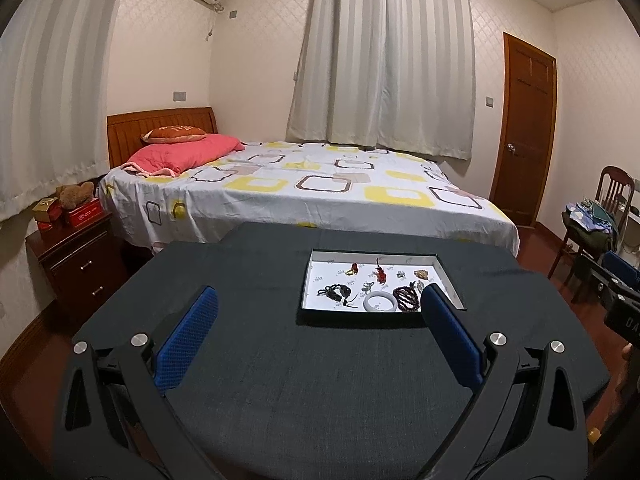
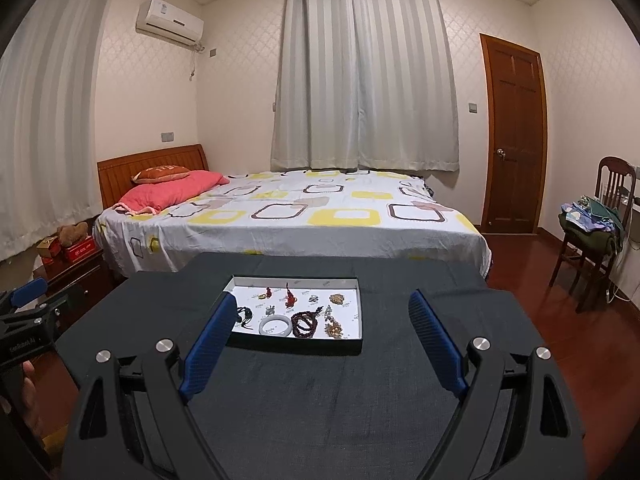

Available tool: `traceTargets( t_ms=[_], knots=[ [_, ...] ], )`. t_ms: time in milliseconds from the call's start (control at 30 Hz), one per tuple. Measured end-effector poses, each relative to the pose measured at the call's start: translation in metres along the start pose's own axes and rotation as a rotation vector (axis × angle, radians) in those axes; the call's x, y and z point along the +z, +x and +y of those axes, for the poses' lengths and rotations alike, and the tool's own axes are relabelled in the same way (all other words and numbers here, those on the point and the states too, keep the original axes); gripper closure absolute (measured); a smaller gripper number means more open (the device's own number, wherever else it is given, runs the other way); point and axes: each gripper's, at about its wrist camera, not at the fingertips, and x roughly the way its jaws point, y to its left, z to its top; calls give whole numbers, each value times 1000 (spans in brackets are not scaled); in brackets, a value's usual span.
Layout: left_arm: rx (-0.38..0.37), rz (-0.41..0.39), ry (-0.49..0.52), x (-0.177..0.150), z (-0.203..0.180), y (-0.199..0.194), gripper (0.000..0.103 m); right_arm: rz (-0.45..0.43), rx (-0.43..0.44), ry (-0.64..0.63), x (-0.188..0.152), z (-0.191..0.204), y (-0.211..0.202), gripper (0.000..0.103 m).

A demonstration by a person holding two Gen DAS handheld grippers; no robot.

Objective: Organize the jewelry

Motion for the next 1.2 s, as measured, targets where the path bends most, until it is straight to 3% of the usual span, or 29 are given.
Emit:
traceTargets(
  t_ms=[1200],
  knots=[
    [3, -2, -3, 1, 1, -2, 4, -6, 0, -1, 1, 3, 1, 18]
  ],
)
